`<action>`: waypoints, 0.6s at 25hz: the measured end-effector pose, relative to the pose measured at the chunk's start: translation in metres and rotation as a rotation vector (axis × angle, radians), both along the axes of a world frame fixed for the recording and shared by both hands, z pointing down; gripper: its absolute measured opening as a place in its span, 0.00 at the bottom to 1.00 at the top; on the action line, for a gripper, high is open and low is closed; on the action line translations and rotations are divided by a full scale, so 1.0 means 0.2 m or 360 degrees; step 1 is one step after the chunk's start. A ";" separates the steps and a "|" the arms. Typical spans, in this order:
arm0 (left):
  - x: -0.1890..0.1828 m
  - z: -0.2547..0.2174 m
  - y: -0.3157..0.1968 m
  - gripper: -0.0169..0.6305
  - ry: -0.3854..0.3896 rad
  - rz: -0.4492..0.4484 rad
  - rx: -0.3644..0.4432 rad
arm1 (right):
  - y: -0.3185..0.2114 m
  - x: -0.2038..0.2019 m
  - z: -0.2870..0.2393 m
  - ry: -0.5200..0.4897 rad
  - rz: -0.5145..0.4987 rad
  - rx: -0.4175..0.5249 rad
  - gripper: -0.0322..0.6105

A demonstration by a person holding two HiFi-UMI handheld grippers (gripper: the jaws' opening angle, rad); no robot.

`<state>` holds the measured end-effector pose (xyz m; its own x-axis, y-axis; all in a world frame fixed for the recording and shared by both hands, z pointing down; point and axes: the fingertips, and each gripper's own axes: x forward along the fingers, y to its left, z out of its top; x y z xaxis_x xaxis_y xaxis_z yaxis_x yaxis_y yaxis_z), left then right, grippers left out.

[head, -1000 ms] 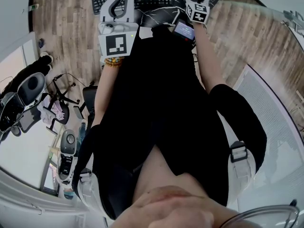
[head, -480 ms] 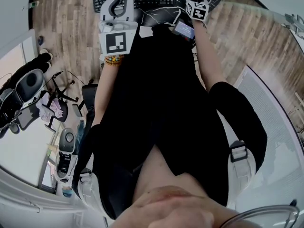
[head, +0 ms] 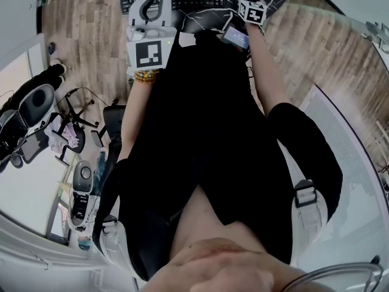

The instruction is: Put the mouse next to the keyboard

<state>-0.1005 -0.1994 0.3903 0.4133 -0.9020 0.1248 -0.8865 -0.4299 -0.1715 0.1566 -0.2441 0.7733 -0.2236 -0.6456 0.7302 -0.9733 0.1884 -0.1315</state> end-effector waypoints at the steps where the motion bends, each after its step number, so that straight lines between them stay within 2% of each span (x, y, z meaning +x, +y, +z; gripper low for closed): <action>1: 0.00 0.00 0.00 0.05 -0.0001 -0.0003 0.0001 | 0.00 0.00 0.01 0.0003 0.0000 -0.0007 0.48; 7: -0.01 0.01 0.01 0.05 0.0006 -0.0014 -0.0005 | 0.02 0.01 0.07 -0.0008 0.0026 -0.0082 0.48; 15: -0.01 0.01 0.01 0.05 0.0010 -0.0013 -0.0005 | 0.02 0.00 0.07 -0.0018 0.0017 -0.0079 0.48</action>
